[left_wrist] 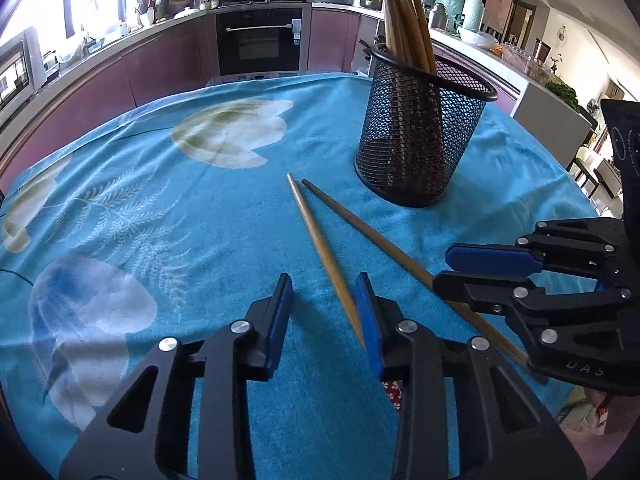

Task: Organize utensils
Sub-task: 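Close the right tool on a chopstick while the left tool grasps the other, then lift both chopsticks upright and carry them over the mesh holder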

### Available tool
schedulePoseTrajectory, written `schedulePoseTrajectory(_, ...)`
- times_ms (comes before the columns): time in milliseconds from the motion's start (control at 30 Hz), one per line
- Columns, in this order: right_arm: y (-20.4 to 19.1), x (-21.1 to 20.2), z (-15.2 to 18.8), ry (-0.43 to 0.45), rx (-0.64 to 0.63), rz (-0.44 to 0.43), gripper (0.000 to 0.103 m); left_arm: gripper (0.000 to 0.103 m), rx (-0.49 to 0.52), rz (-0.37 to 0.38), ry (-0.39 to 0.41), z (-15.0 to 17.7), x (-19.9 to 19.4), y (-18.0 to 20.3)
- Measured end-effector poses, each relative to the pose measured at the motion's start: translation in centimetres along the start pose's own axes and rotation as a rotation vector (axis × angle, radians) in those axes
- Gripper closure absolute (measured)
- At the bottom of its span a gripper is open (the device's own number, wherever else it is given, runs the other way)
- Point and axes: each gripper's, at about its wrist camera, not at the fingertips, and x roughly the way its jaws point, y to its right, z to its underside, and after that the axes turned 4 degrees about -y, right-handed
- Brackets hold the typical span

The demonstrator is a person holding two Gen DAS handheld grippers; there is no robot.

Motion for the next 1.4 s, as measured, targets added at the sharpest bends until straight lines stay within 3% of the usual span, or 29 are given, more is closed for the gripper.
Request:
schedulePoseTrajectory(200, -0.8, 1.6, -1.2, 0.002, -0.055, 0.040, 0.086, 0.084, -0.012, 0.001, -0.004, 0.1, -0.1, -0.4)
schedulePoseTrajectory(367, -0.4, 1.7, -1.4, 0.001, -0.037, 0.036, 0.095, 0.078, -0.014, -0.008, 0.000, -0.1, 0.0, -0.5)
schedulePoseTrajectory(533, 0.3, 1.4, -1.1, 0.009, -0.002, 0.012, 0.097, 0.079, -0.025, -0.011, -0.004, -0.6, 0.6, -0.8)
schedulePoseTrajectory(800, 1.1, -0.5, -0.6, 0.061, 0.026, -0.036, 0.097, 0.095, -0.042, -0.007, 0.008, -0.6, 0.4, -0.6)
schedulePoseTrajectory(1400, 0.3, -4.1, 0.1, 0.161, 0.013, -0.068, 0.097, 0.095, 0.005, 0.015, 0.086, 0.0, -3.5, 0.8)
